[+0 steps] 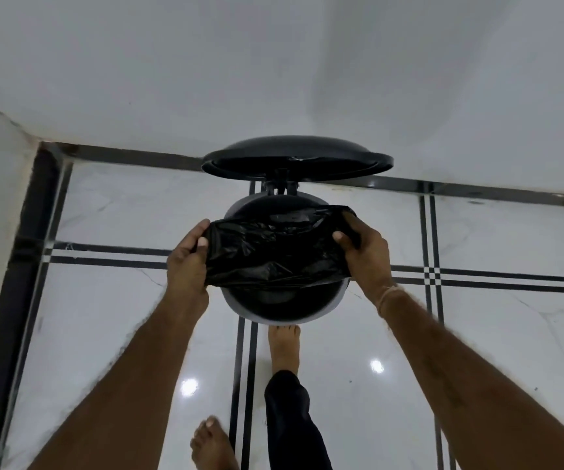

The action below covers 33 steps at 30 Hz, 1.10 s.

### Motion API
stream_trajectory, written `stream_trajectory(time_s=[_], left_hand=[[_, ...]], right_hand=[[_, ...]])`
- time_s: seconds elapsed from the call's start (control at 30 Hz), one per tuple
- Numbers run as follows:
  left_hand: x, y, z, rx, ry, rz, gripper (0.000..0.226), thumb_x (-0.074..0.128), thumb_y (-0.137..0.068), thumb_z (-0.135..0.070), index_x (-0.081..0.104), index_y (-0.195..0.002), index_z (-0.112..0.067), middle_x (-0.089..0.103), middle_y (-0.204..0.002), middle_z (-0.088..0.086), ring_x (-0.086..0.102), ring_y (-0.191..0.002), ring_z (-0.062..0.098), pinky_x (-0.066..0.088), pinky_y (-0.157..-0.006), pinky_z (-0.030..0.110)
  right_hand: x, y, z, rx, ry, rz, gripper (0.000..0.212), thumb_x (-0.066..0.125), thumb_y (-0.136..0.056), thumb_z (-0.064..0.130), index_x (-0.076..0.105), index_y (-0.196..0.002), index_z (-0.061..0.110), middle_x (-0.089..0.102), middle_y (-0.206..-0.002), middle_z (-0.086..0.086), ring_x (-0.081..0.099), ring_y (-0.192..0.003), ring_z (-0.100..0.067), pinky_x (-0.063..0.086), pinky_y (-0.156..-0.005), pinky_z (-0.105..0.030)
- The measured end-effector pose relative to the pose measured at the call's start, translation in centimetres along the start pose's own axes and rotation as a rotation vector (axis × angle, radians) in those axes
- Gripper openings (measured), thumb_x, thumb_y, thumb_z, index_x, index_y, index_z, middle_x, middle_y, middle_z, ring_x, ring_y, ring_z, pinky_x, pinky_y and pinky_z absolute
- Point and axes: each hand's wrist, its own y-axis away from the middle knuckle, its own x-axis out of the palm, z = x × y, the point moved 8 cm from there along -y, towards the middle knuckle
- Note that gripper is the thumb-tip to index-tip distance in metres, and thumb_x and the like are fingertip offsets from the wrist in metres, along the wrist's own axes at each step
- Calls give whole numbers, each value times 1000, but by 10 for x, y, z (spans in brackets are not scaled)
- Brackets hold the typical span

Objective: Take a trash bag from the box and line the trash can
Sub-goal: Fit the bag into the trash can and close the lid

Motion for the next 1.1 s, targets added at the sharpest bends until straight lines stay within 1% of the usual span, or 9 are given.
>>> stream_trajectory(time_s=[0.2,0.27,0.43,0.57,0.67,0.73,0.9,1.03,1.1], left_hand=[[25,-37,-21,113,-137,56,39,53,-109,-18,58,-147,-16,66,-140,4,65,-127,20,57,-99,25],[37,-46,-28,145,-189,52,37,52,-110,-21,60,-146,-16,68,-138,4,65,-123,19,55,-100,26],[42,-69,-14,-4,-361,-1,34,49,-109,-40,75,-120,-20,75,-107,1,68,-87,15,59,-86,36],[28,-69,-3,-106,-469,-25,30,50,-109,-40,71,-108,-19,67,-89,-1,61,-74,13,47,-57,24],[18,-71,2,-126,-488,-42,36,59,-105,-40,75,-119,-10,74,-113,9,68,-95,25,57,-82,33],[9,-66,8,-137,-494,-92,36,63,-104,-34,74,-121,-4,71,-114,12,65,-100,26,53,-91,33],[-14,-37,40,-197,-296,-147,29,65,-103,-25,72,-123,-4,74,-114,15,67,-99,28,54,-88,34],[-27,-12,79,-400,72,-162,30,66,-101,-32,70,-118,-8,75,-106,8,72,-96,24,62,-69,31],[-21,1,92,-497,189,-103,27,63,-100,-39,71,-105,-14,75,-96,2,69,-84,16,58,-61,27]], right_hand=[[12,-36,12,-32,-32,-28,49,56,-98,56,66,-134,24,74,-125,2,67,-119,-19,51,-108,-42],[15,-52,18,-16,-10,-40,49,48,-100,60,69,-124,22,74,-120,-3,68,-115,-26,52,-104,-48],[25,-83,3,186,200,37,73,24,-106,62,59,-73,7,65,-91,-14,62,-91,-35,44,-81,-35],[20,-77,-26,305,114,46,70,26,-106,62,64,-93,4,61,-98,-12,56,-96,-31,40,-86,-33],[14,-70,-42,360,-19,4,64,36,-104,61,55,-72,9,56,-77,-5,54,-78,-24,39,-80,-34],[10,-65,-49,399,-88,-3,64,40,-103,60,47,-63,11,48,-68,-2,47,-68,-20,38,-77,-35],[11,-45,-67,488,-380,52,66,61,-98,50,62,-90,-15,54,-86,-13,52,-79,-26,47,-73,-38],[12,-22,-72,525,-544,41,27,66,-101,21,73,-102,-5,69,-83,-10,66,-60,-14,56,-55,-25],[14,-10,-75,542,-623,33,27,66,-100,13,70,-115,-10,71,-87,-12,69,-65,-15,57,-55,-25]])
